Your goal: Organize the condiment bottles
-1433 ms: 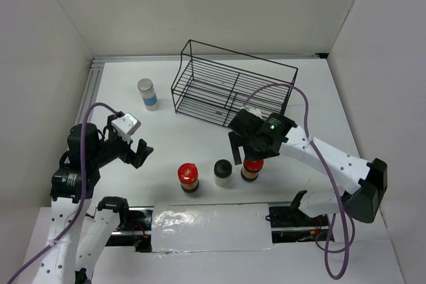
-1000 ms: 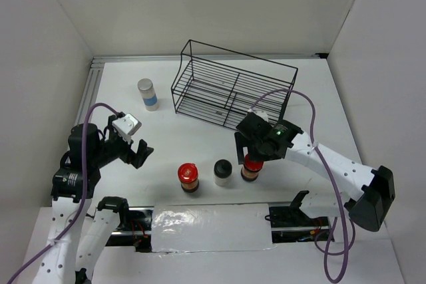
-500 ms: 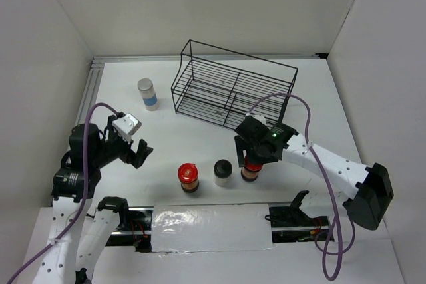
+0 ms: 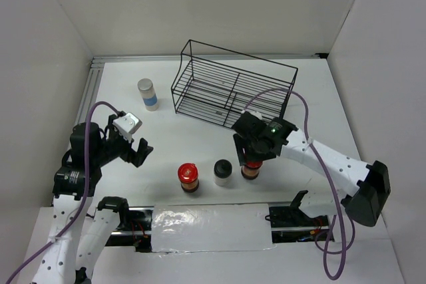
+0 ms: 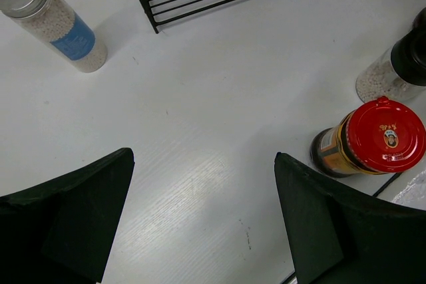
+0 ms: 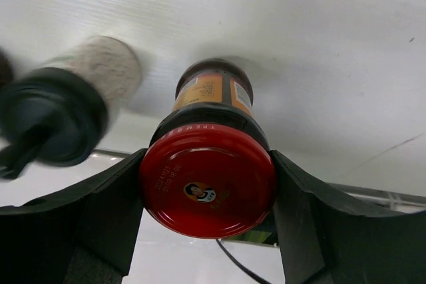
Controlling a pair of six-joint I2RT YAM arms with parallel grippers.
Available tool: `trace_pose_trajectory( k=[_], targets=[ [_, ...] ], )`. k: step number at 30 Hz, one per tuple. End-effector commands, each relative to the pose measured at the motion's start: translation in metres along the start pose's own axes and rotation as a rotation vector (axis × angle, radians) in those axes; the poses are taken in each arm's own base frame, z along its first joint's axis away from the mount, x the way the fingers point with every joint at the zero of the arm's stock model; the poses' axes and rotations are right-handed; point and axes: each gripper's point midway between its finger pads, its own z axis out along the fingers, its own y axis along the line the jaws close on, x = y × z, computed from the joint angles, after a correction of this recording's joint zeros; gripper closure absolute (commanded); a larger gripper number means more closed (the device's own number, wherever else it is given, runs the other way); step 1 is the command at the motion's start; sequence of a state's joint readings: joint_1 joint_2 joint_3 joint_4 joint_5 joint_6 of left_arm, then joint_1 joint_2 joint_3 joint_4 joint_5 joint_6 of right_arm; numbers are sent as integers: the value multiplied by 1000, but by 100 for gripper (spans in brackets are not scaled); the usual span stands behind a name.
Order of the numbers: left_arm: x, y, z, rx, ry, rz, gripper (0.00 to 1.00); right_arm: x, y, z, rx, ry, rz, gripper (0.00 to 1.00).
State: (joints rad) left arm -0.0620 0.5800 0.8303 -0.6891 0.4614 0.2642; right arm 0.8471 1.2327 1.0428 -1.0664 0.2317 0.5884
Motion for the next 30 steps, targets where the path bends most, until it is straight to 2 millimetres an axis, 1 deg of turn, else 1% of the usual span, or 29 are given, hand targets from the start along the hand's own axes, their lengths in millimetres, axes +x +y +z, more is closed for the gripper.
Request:
trace_pose_trajectory(
  k=[1, 2, 3, 4, 5, 6, 7, 8, 10, 11, 13, 14, 15, 16, 17, 18, 19, 20, 22, 23, 25, 26, 27, 28, 29, 30],
  targets=[
    [-9, 6, 0, -19, -29, 42, 1, -64, 16, -61, -59, -216, -15, 100],
    [-9, 6, 1, -17, -29, 39, 1, -73, 17, -69, -55, -233, -46, 100],
    [-9, 7, 1, -18, -28, 38, 1, -89, 22, -91, -85, -283, -53, 100],
    [-9, 7, 1, -18, -28, 35, 1, -97, 25, -101, -98, -303, -63, 100],
    [-9, 6, 1, -16, -27, 36, 1, -102, 28, -104, -97, -300, -104, 100],
    [-10, 8, 2, -20, -25, 34, 1, -117, 36, -125, -136, -353, -112, 100],
    [-9, 7, 2, -20, -23, 33, 1, -124, 40, -135, -158, -373, -123, 100],
    [-10, 8, 1, -22, -25, 37, 1, -139, 47, -152, -187, -416, -124, 100],
    [-10, 8, 1, -23, -24, 39, 1, -154, 51, -169, -202, -467, -146, 100],
    [-10, 9, 2, -25, -24, 39, 1, -171, 53, -185, -211, -523, -134, 100],
    [-9, 9, 3, -22, -19, 28, 1, -192, 46, -197, -184, -590, -127, 100],
    [-9, 8, 3, -20, -20, 25, 1, -206, 37, -209, -154, -642, -100, 100],
    [-9, 8, 4, -19, -17, 22, 1, -218, 25, -203, -97, -645, -93, 100],
    [-9, 8, 4, -17, -17, 15, 1, -226, 16, -204, -64, -656, -82, 100],
    [-8, 7, 4, -14, -13, 10, 1, -234, 6, -211, -41, -677, -70, 100],
    [-8, 7, 4, -11, -13, 8, 1, -242, -2, -203, 4, -664, -78, 100],
    [-8, 7, 4, -15, -11, 6, 1, -250, -19, -200, 41, -659, -51, 100],
    [-7, 7, 4, -14, -9, 3, 1, -253, -29, -200, 59, -653, -44, 100],
    [-5, 7, 4, -19, -7, 5, 1, -259, -42, -193, 87, -632, -43, 100],
    [-4, 7, 4, -20, -5, 6, 1, -261, -58, -190, 111, -618, -17, 100],
    [-1, 6, 4, -20, -1, 5, 1, -260, -69, -183, 108, -597, -15, 100],
    [0, 6, 4, -19, -3, 5, 1, -260, -83, -178, 122, -586, 8, 100],
    [1, 6, 4, -19, 0, 6, 1, -258, -84, -175, 101, -574, 6, 100],
    [1, 5, 4, -18, -1, 5, 1, -255, -87, -167, 98, -551, 8, 100],
    [3, 6, 4, -20, 2, 5, 1, -254, -95, -164, 102, -541, 22, 100],
    [4, 5, 5, -18, 5, 3, 1, -252, -97, -160, 98, -530, 26, 100]
  ],
)
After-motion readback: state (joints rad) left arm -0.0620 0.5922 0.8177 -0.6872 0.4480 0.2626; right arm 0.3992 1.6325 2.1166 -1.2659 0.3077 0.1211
